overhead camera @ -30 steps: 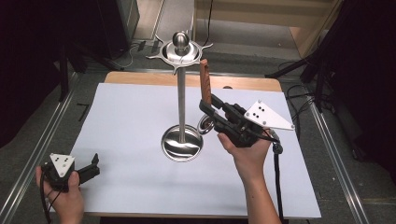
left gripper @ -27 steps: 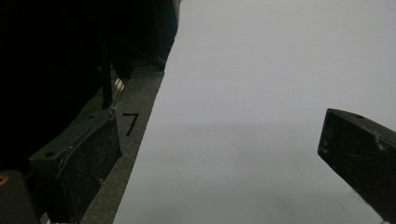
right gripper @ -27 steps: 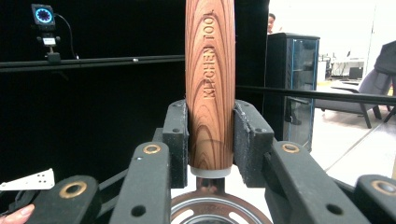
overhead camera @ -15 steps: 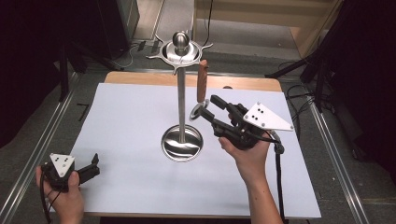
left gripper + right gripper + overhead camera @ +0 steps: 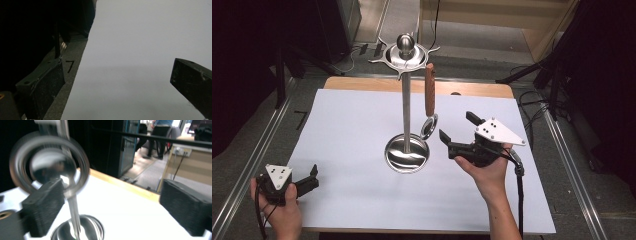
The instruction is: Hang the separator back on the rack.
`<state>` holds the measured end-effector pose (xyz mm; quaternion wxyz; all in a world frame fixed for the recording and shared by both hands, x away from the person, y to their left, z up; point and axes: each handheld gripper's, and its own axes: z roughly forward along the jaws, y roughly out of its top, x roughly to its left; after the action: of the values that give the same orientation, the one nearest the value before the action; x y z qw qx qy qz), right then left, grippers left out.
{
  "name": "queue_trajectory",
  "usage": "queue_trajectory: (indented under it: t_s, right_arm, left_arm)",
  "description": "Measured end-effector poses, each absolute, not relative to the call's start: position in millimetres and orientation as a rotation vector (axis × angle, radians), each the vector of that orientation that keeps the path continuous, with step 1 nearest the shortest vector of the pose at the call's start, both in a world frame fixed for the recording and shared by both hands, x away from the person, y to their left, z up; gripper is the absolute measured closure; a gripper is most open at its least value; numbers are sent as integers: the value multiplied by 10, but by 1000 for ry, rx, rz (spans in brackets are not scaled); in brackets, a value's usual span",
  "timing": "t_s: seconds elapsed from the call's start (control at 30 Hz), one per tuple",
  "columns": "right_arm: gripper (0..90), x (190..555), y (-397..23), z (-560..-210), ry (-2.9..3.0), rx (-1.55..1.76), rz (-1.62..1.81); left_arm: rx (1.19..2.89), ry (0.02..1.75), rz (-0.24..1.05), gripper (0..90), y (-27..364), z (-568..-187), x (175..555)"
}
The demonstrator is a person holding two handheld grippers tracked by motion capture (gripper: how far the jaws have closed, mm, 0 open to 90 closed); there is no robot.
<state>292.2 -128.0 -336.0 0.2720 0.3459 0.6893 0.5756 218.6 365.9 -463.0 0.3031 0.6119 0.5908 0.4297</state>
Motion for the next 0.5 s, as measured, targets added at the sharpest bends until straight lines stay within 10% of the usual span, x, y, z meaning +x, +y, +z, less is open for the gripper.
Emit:
queue_trajectory:
  t_s: [0.5]
  right_arm:
    - [0,2950,-1721,-3949,1903,1095,1408]
  left_arm:
    - [1628,1562,1144,3,3651,-4631,2184]
